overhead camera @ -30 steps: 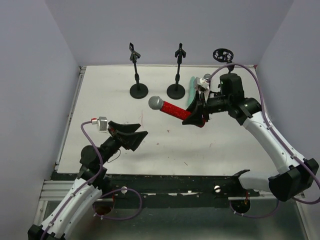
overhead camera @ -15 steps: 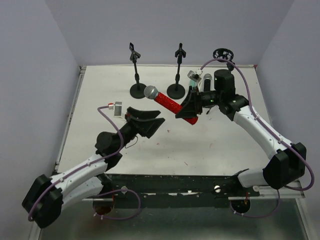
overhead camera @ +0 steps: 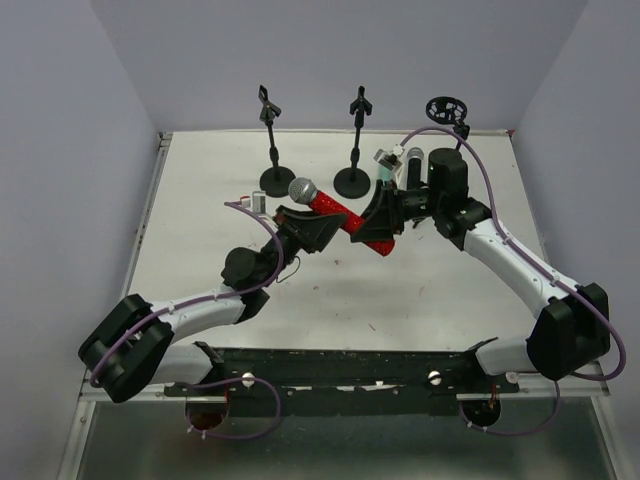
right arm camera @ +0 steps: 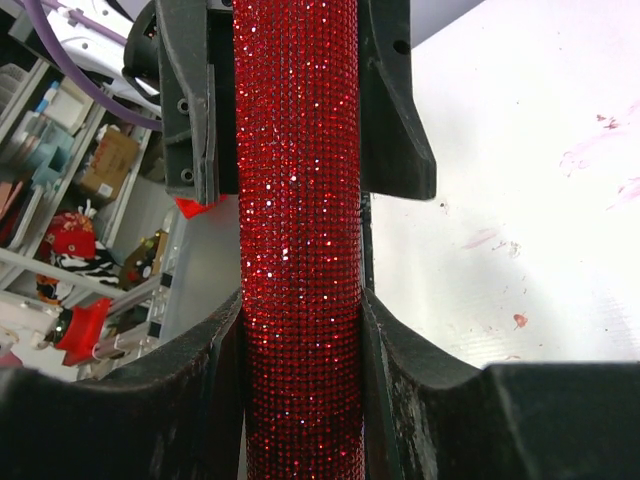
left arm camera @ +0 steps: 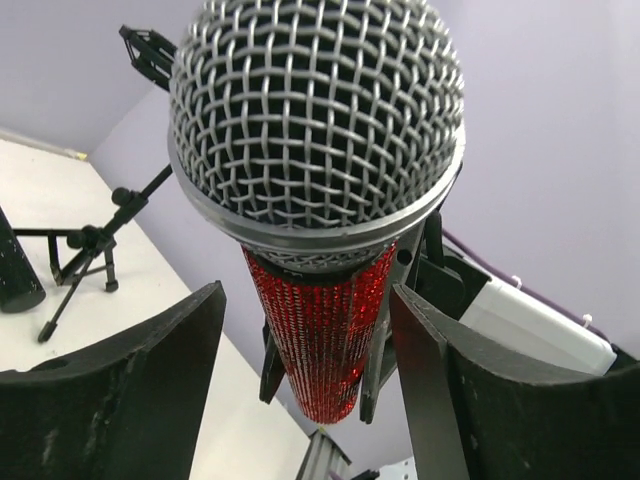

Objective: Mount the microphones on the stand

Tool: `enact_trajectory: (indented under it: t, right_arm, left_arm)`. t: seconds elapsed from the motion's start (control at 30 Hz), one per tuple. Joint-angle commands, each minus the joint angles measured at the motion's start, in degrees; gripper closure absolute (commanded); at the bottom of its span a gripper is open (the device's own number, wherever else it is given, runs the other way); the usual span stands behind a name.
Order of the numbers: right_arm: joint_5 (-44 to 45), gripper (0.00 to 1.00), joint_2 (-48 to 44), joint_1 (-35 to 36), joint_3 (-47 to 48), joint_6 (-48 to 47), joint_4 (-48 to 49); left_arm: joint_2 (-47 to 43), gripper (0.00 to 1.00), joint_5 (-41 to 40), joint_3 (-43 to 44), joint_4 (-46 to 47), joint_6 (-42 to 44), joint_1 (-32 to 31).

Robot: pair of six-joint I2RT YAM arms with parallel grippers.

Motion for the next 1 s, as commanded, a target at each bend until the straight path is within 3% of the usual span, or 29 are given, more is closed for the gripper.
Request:
enact_trajectory:
  t: [0.0,0.53,0.7,0.77,0.83,0.9,0.97]
  right_arm:
    - [-1.12,0.83,-1.24,-0.06,-0.65,1.90,3.67]
    - [-2.61,0.82,-1.33,0.03,-3.28,6.13,8.77]
    - [-2.52,0.82,-1.42,0.03,-3.55,5.86,8.78]
    - [-2.52,0.80,-1.42,0.03,-3.46,5.43,8.43]
    - [-2.26,0.71,-1.68,-0.06,-3.11,4.20,6.85]
    - [-1.82,0.52,-1.94,-0.06,-2.15,1.13,3.52]
    - [-1.03,0.11,-2.56,-0.06,-0.48,-3.08,-1.57]
  left_arm:
    - [-1.89,0.29,-4.37,0.04,9.78,0.46,-0.50]
    - [-3.73,0.41,-5.68,2.24,2.75,4.59,-0.50]
    - [-5.84,0.59,-5.69,3.12,-1.55,8.19,-0.50]
    - [-6.81,0.82,-4.99,3.21,-3.22,10.04,-0.42]
    - [-8.12,1.00,-4.72,3.55,-5.24,11.71,-0.42]
    - [-10.14,1.00,-4.46,3.73,-8.49,13.55,-0.33]
    - [-12.42,1.00,-3.41,3.64,-11.82,15.57,-0.07]
